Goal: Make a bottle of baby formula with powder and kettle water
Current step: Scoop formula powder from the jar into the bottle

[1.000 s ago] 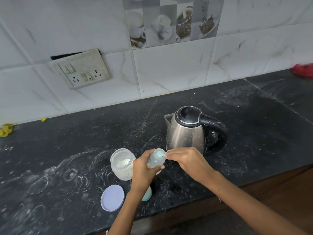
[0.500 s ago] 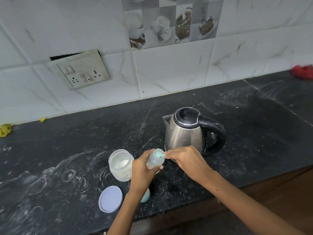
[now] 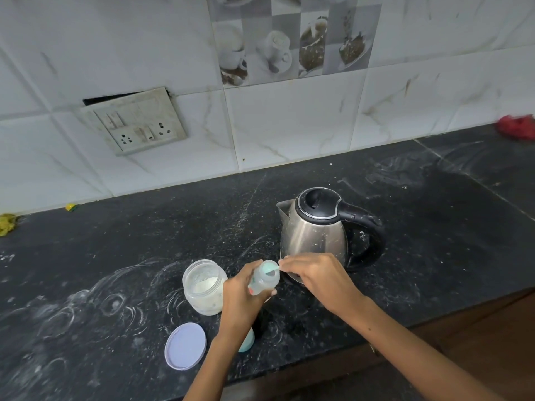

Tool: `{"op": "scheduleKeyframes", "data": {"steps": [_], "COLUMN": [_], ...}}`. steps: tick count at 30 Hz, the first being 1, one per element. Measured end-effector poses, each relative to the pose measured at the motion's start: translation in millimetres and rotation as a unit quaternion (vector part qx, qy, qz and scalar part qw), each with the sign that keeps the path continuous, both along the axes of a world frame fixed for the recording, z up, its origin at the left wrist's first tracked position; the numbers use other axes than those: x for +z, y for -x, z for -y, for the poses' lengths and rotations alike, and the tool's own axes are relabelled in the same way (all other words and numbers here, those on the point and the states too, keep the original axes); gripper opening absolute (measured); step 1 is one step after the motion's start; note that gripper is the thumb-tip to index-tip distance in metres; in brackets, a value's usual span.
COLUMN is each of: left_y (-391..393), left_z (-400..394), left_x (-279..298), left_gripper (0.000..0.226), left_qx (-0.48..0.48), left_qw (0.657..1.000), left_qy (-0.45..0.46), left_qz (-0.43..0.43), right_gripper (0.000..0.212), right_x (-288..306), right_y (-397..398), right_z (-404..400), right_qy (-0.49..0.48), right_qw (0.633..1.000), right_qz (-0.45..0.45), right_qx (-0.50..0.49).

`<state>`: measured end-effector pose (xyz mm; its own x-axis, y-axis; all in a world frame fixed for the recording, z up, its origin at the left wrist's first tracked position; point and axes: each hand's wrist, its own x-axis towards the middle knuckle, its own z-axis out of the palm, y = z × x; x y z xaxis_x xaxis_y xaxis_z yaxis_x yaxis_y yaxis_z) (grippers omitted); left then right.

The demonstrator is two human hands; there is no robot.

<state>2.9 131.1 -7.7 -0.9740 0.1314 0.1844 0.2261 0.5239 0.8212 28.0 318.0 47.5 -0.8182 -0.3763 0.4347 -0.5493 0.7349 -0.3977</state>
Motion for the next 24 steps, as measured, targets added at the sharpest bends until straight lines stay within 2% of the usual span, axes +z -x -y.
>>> {"op": "scheduleKeyframes", "data": {"steps": [8,12,15,19,21,24], "left_y": [2.6,1.5,0.4,-3.3,-3.9,-4.3], "left_z": [0.1,0.5,0.6,1.7,3.5,4.1], "left_x": [1.7,2.4,1.7,-3.2,-7.1,-9.9], "left_gripper": [0.062,0.062,0.062,0.063,0.063,0.062], "left_qx": [-0.001,0.001,0.002,0.009,0.015,0.021], "left_qw": [1.000,1.000,1.000,0.999,0.998,0.997], "left_qy": [-0.001,-0.009,-0.015,-0.044,-0.054,-0.064], "left_qz": [0.002,0.001,0.008,0.022,0.031,0.034], "right_gripper": [0.027,0.026,0.026,0.016,0.015,0.021], "right_x": [5.1,12.5,13.4,20.6,23.4,23.0], "right_y": [4.7,-1.0,-1.5,4.9,4.2,-1.5], "right_z": [-0.3,0.7,3.0,0.6,0.1,2.4], "right_qy": [-0.024,0.009,0.035,0.155,0.176,0.113], "right_qw": [0.999,1.000,0.996,0.965,0.961,0.984], "right_qz": [0.039,-0.001,0.065,0.157,0.154,0.095], "right_qx": [-0.003,0.004,-0.042,-0.143,-0.150,-0.098]}}
